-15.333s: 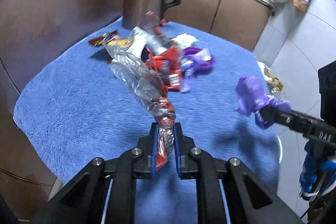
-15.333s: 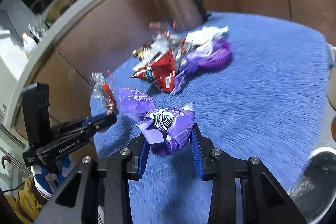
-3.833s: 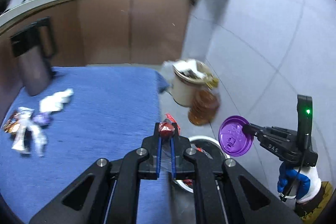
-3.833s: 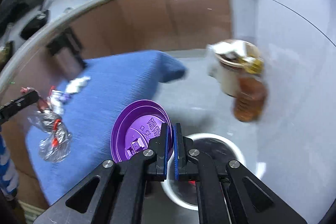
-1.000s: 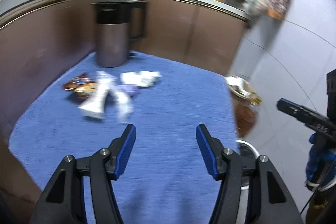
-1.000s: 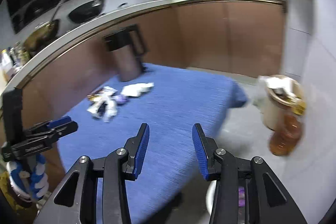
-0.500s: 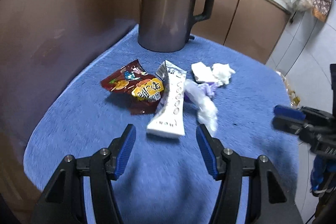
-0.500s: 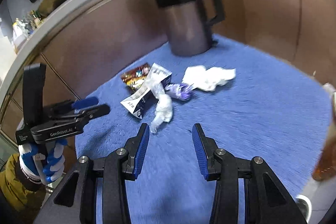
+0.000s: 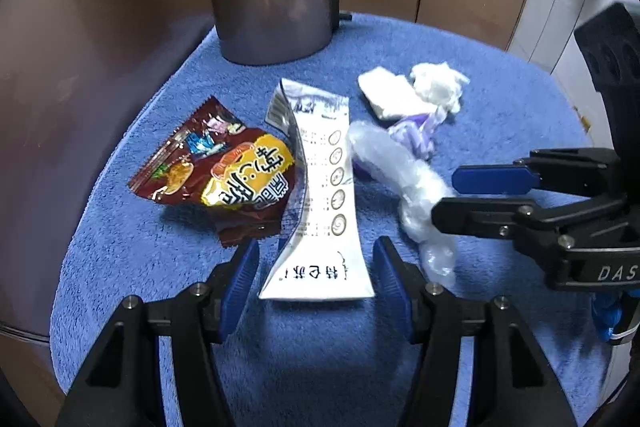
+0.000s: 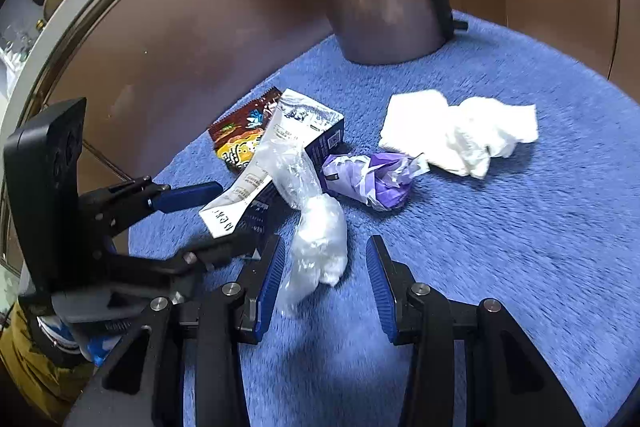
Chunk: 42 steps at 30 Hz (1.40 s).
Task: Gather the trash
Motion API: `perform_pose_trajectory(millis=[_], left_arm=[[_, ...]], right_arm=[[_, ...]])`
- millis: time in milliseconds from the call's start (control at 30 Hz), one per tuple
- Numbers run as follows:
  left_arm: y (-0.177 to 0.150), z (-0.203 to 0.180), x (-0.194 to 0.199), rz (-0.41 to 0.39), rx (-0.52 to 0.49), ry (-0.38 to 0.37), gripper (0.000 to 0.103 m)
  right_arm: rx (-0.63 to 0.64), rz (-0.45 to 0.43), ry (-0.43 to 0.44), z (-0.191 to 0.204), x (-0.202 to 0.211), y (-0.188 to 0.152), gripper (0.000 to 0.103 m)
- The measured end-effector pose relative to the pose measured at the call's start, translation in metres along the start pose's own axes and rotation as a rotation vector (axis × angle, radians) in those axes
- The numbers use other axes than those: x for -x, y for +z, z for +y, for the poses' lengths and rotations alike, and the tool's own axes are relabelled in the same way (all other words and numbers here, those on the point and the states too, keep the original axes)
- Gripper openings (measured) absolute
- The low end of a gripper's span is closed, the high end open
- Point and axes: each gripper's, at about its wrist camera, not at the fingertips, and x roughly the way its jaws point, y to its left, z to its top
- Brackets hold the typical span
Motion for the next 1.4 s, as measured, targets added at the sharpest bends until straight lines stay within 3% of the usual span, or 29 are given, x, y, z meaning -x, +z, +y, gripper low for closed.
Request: perform_pose_trajectory(millis=[67,233,267,467,733,1167,1400], left_arm=[[-0.002,0.000,-0.007,0.014,0.002,0.005,0.050],[-0.007,-0.004,-0.008,-0.004,0.006,0.005,0.050],[-0.008,-0.006,-0.008,-0.009,0.009,0.002,0.050],[-0.019,-0.012,0.013,-0.049,0.042,-0.025,0.050],[-0.063,-0.021,0.057,-0.097,0.174,-0.127,0.050],[-0.137,-0.040,0.109,-0.126,0.434,-0.317,0.050],[-0.137,-0.060,0.147,-0.178,0.432,-0.342,0.050]], right_arm=[[-0.012,0.017,0.013,-0.002,-0.008,0.002,0.042],[-0.063,0.034,0.060,-0.009,-0.023,0.001,0.041],[-0.069,0.031,0.066,-0.010,-0.023,0.002,0.032],[-0.093,-0.008,0.087,-0.012,-0.001,-0.007,0.031],[-0.086,-0.058,0.059,-0.007,0.068,-0.043,0.031],[-0.090,-0.130,0.006,0.006,0.177,-0.132,0.031],[-0.144,-0.207,-0.026,-0.010,0.236,-0.177,0.031]])
